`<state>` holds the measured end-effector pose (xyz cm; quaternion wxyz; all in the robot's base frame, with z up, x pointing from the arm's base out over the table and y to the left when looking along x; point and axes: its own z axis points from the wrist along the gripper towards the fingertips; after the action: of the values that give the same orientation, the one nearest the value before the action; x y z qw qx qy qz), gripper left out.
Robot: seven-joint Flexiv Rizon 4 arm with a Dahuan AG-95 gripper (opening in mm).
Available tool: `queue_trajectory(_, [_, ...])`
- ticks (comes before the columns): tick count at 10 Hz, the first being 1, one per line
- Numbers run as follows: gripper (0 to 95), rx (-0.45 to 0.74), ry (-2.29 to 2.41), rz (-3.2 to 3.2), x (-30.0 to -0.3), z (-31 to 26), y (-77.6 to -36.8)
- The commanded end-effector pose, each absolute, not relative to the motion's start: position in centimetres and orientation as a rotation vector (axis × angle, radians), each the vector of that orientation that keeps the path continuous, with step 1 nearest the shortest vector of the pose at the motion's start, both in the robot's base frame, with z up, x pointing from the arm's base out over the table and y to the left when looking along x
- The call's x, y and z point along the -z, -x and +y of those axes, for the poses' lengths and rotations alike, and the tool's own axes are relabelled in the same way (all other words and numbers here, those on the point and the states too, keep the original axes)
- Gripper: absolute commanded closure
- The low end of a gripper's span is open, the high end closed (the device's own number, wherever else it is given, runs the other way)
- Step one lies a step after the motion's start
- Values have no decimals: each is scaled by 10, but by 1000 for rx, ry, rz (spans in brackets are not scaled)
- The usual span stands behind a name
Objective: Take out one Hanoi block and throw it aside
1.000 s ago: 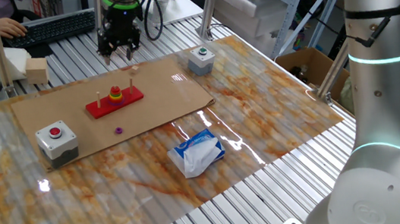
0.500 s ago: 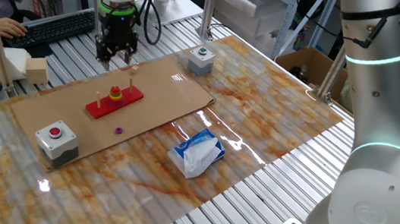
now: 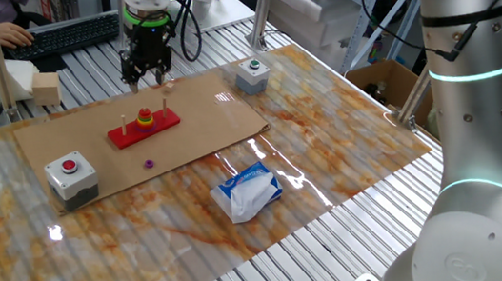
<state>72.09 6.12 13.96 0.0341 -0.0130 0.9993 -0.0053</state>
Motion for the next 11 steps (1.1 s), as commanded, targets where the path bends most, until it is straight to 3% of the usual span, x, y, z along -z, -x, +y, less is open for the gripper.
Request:
queue_trajectory(1, [380,17,41,3072,-139,61,-723])
queue_trajectory(6, [380,47,-47,3044,-139,61,-723])
queue_trajectory(7, [190,70,-71,3047,-139,61,-723])
queue_trajectory(11, [190,96,13,3089,-139,61,-723])
